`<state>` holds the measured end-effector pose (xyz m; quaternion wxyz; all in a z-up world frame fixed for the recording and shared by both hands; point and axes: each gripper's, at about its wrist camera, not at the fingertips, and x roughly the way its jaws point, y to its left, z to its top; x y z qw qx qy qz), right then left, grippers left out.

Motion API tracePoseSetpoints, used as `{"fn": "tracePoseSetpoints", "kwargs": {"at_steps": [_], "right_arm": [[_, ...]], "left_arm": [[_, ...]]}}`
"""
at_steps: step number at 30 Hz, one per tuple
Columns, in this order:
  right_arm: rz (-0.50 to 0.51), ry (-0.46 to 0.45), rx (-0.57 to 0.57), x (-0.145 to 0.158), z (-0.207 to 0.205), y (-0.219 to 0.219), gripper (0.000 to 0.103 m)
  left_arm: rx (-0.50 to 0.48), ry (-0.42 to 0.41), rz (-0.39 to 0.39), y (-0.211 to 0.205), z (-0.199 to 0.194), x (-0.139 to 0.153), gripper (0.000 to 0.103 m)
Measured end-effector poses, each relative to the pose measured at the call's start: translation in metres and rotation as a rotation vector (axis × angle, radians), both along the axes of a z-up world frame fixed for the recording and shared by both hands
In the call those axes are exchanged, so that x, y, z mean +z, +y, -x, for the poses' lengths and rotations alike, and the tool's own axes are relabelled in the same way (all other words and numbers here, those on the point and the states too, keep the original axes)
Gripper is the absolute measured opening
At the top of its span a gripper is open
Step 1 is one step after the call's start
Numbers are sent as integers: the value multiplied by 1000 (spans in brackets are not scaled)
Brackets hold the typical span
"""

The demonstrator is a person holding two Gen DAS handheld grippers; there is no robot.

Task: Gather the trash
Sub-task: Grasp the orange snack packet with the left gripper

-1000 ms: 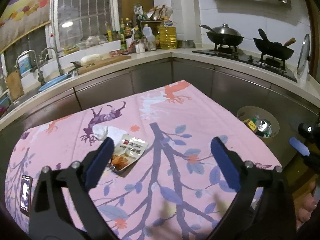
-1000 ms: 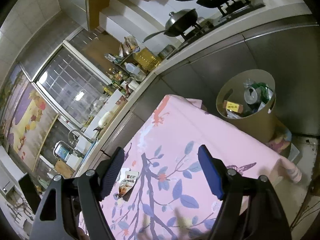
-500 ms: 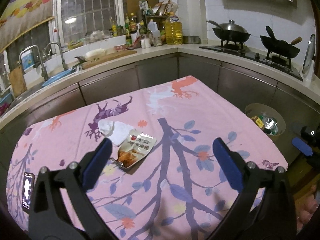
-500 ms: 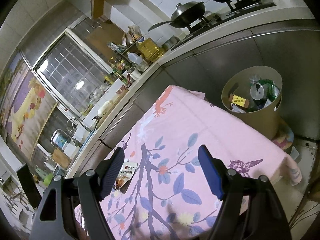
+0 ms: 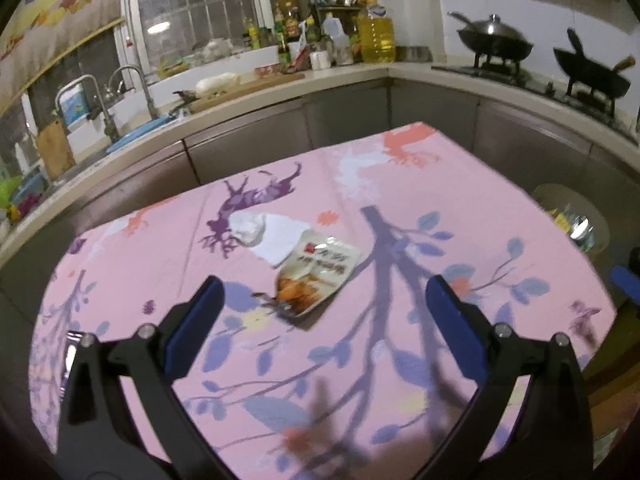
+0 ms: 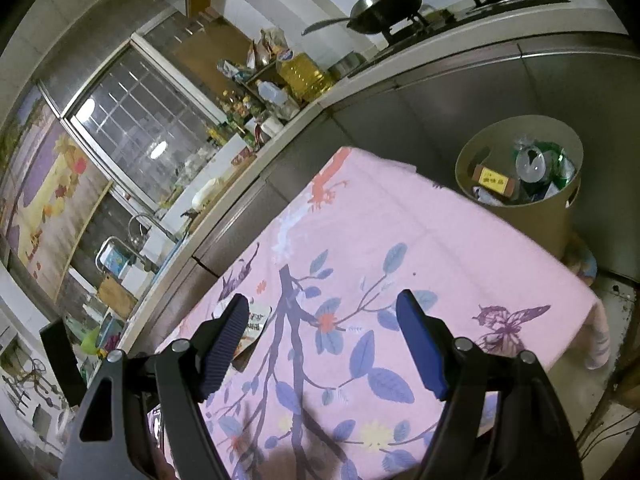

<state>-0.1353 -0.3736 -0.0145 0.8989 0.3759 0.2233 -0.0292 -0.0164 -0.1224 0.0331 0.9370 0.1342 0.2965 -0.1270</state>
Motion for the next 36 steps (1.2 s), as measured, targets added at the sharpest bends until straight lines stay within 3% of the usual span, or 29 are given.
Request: {"fn": "tracePoseSetpoints", "kwargs": {"at_steps": [4,9,12,15,18,21,23,28,33,35,36], "right_arm": [[10,19,46,-5,-11,8,73],[15,51,125,-16,-29,20,73],[31,65,197,-20,-42,34,73],[45,72,275,-24,-55,51,73],[10,102,347,-34,-72,63,70],[-3,132,400,-43,-88,73,57],[-4,150,418,-46,-96,77,52],[-14,171,411,-49,-103,77,51],[-15,194,375,-51,-104,67,51],[-15,206,361,-51,-107,62,51],[-15,209,357,-51,-111,61,51]], "left_arm": [[53,10,-19,36,-18,-11,97],[168,165,96,103,-50,-37,97],[207,220,162,128,-60,-49,97],[236,243,178,139,-67,-59,97],[202,299,208,136,-76,-68,97],[134,343,253,123,-87,-69,97],[107,319,241,110,-93,-66,97],[-6,308,166,64,-128,-62,97],[-104,411,65,26,-160,-82,96],[-138,438,-1,13,-159,-92,85],[-153,446,-25,10,-156,-97,65]]}}
